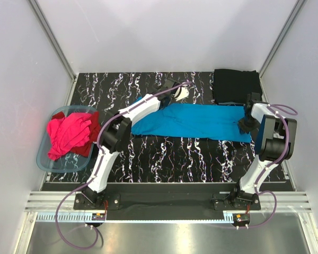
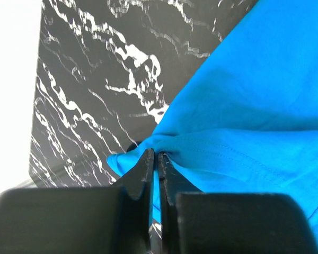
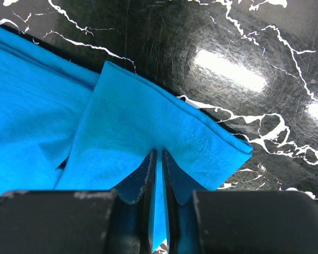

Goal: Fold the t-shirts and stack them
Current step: Fold the tshirt

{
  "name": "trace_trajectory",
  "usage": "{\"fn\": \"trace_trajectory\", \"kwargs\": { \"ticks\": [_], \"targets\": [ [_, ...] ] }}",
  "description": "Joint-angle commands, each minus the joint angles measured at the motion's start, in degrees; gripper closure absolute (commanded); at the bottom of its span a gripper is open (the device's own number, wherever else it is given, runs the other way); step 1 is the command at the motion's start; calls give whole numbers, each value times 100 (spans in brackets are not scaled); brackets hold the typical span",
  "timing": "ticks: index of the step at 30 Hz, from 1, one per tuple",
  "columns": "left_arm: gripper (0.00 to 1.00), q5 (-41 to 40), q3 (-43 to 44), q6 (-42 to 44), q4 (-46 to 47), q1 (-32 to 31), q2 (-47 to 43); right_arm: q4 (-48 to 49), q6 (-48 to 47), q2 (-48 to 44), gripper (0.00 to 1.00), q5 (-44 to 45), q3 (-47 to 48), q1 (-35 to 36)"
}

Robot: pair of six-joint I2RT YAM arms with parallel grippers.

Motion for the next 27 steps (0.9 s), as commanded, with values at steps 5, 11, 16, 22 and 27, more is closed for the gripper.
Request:
{"fn": "trace_trajectory", "kwargs": {
  "ticks": [5,11,16,22,27],
  "targets": [
    [65,-326,-164,-192,732,-71,-323,-48,-43,185,85,311,-125,-78],
    [40,-794,-306,-1703,208,-80,-1324,-39,-131,-26,86,311,-99,-78],
    [53,-75,-928,-3486,-875,8,-1949,-30,-394,-359,86,127,-81,-78],
    [72,700,-2098,-4534,-1131,280,-2065,224,-588,-615,86,-250,-169,-78],
    [72,438,-2494,-4834,-1166,394,-1933,338,-737,-649,87,-866,-116,-52]
  ]
}}
